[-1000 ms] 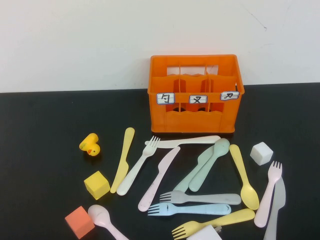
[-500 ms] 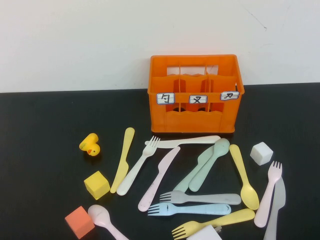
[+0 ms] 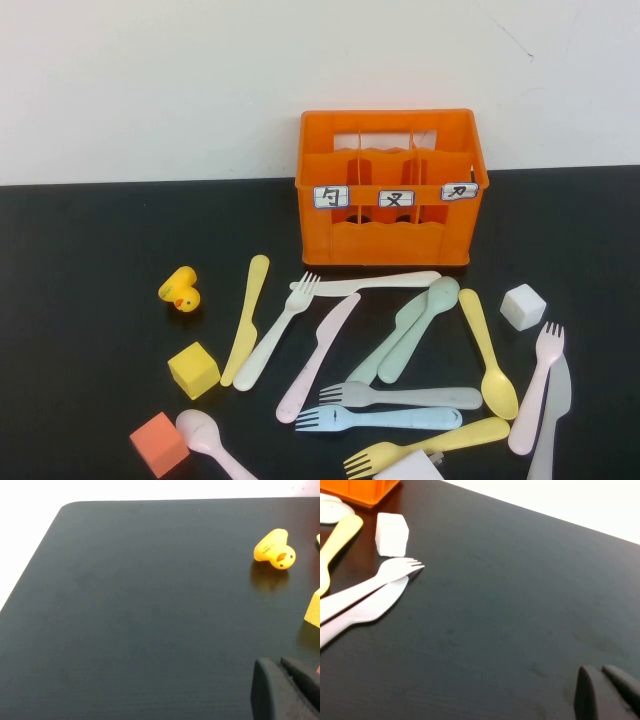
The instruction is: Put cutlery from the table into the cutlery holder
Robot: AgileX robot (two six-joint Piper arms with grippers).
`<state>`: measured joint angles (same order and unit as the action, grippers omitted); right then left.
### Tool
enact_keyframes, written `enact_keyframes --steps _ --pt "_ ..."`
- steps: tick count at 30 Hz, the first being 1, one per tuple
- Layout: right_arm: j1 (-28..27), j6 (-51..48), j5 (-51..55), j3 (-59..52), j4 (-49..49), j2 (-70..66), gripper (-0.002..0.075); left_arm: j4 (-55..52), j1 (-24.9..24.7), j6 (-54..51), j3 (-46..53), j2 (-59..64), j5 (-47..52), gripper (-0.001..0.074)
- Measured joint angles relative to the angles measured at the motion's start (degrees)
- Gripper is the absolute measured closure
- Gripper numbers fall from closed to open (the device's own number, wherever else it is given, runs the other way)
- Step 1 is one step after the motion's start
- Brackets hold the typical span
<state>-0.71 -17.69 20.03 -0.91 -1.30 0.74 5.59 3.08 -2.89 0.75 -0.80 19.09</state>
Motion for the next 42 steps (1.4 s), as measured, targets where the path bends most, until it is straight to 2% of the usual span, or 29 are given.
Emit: enact_keyframes --steps 3,7,15,20,27,31,35,42 --pt "0.0 0.0 -0.33 0.0 0.0 0.0 0.0728 0.0 0.0 0.0 0.12 0.0 -1.57 0.0738" --pt "0.0 0.0 -5.5 -0.65 -0.13 0.0 0.0728 0.08 0.0 0.0 0.37 0.0 -9.66 0.0738" --pt "0.0 0.0 -33.53 -0.68 -0.25 0.0 0.0728 0.12 0.0 0.0 0.37 0.0 -37.43 0.0738" --pt "0.0 2.48 -47.28 -0.68 0.09 0.0 0.0728 0.47 0.0 0.05 0.37 0.0 -48.25 0.0738" --pt "0.0 4.07 -52.13 -0.68 0.43 0.0 0.0728 1.5 0.0 9.14 0.37 0.0 -55.53 0.0738" --pt "0.0 4.24 -47.88 1.21 2.76 0.0 0.0728 1.62 0.0 18.38 -4.21 0.0 -49.46 0.0738" --pt "0.0 4.51 -37.37 8.12 4.43 0.0 0.0728 1.74 0.0 20.62 -15.66 1.05 -34.59 0.0738" --pt "0.0 3.19 -7.13 20.35 4.55 -5.06 0.0728 4.05 0.0 26.3 -31.35 13.28 -5.87 0.0738"
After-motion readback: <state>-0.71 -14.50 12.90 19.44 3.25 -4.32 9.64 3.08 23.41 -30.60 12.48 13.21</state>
